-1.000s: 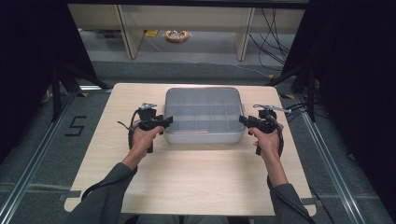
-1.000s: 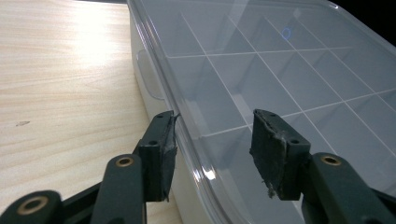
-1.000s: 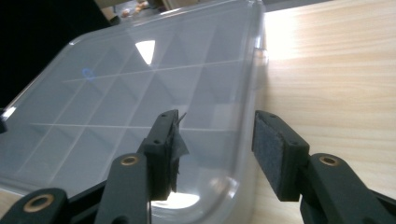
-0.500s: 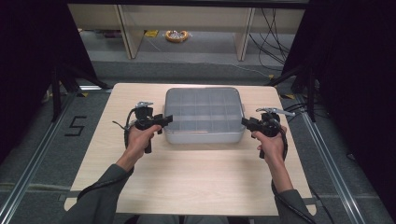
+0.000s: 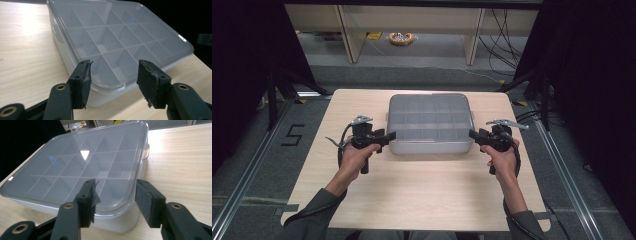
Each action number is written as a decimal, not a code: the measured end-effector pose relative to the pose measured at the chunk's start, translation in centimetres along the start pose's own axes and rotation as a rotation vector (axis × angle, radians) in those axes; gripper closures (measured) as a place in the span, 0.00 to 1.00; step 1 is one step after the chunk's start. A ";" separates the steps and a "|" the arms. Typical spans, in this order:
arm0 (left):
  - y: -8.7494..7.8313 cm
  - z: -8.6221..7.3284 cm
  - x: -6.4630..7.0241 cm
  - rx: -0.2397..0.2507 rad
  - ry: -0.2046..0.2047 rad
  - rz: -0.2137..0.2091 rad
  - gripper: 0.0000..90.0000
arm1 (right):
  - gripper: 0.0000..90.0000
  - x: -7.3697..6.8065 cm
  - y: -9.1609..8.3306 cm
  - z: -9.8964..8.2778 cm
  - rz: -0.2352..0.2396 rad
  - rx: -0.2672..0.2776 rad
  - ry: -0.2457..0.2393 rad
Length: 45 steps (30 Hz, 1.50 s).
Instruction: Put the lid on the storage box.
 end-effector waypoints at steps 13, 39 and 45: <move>-0.3 -1.6 0.7 -0.018 0.045 -0.008 0.37 | 0.36 -0.5 -0.1 -0.8 0.016 -0.023 0.040; -0.1 -4.4 2.6 -0.049 0.077 -0.046 0.26 | 0.18 -1.9 -1.4 -3.1 0.059 -0.045 0.001; -0.1 -5.4 3.2 -0.058 0.090 -0.058 0.25 | 0.18 -2.5 -1.6 -3.9 0.066 -0.060 0.013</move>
Point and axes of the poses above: each handheld gripper's, and its own axes: y roughly forward along the jaws, z roughly out of its top, x roughly to its right, the point moved 8 cm from there along y, roughly forward along the jaws, and after that the axes turned 14 degrees about -x, right-handed, at the moved point
